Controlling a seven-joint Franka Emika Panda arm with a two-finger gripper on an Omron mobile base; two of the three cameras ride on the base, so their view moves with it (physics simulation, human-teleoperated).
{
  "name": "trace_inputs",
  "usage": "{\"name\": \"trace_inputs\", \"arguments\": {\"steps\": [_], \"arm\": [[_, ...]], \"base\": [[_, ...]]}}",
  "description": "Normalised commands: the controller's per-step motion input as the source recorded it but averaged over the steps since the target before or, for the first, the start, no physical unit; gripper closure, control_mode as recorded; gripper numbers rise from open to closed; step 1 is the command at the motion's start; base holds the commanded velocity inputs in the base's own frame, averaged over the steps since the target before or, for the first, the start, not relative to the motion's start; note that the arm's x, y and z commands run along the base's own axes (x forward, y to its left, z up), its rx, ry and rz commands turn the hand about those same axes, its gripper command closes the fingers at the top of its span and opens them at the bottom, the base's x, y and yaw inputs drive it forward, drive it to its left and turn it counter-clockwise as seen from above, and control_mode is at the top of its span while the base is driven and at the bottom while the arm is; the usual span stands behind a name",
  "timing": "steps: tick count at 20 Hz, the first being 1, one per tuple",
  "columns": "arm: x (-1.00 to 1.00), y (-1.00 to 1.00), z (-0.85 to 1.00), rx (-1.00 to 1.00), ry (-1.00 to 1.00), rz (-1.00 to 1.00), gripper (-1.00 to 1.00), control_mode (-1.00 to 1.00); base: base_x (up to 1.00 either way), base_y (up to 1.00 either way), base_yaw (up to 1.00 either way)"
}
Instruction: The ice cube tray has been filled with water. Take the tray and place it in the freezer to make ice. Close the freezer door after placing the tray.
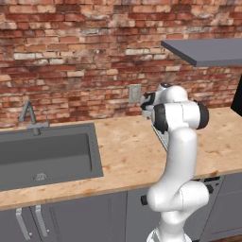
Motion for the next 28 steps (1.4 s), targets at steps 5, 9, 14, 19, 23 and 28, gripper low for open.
{"name": "trace_inputs", "arguments": {"steps": [5,9,14,19,23,28], "arm": [[0.31,0.00,-0.25,0.00,0.00,0.09,-1.00,-1.00],[0.31,0.00,-0.25,-0.01,0.02,0.08,-1.00,-1.00],[0.23,0.00,-0.25,-0.02,0.06,0.06,-1.00,-1.00],[0.02,0.00,-0.29,-0.04,0.10,0.02,-1.00,-1.00],[0.00,0.00,-0.20,-0.03,0.09,0.00,-1.00,-1.00],[-0.02,0.00,-0.16,-0.01,0.09,0.00,-1.00,-1.00]], "base": [[0.00,0.00,0.00],[0.00,0.00,0.00],[0.00,0.00,0.00],[0.00,0.00,0.00],[0.00,0.00,0.00],[0.00,0.00,0.00]]}}
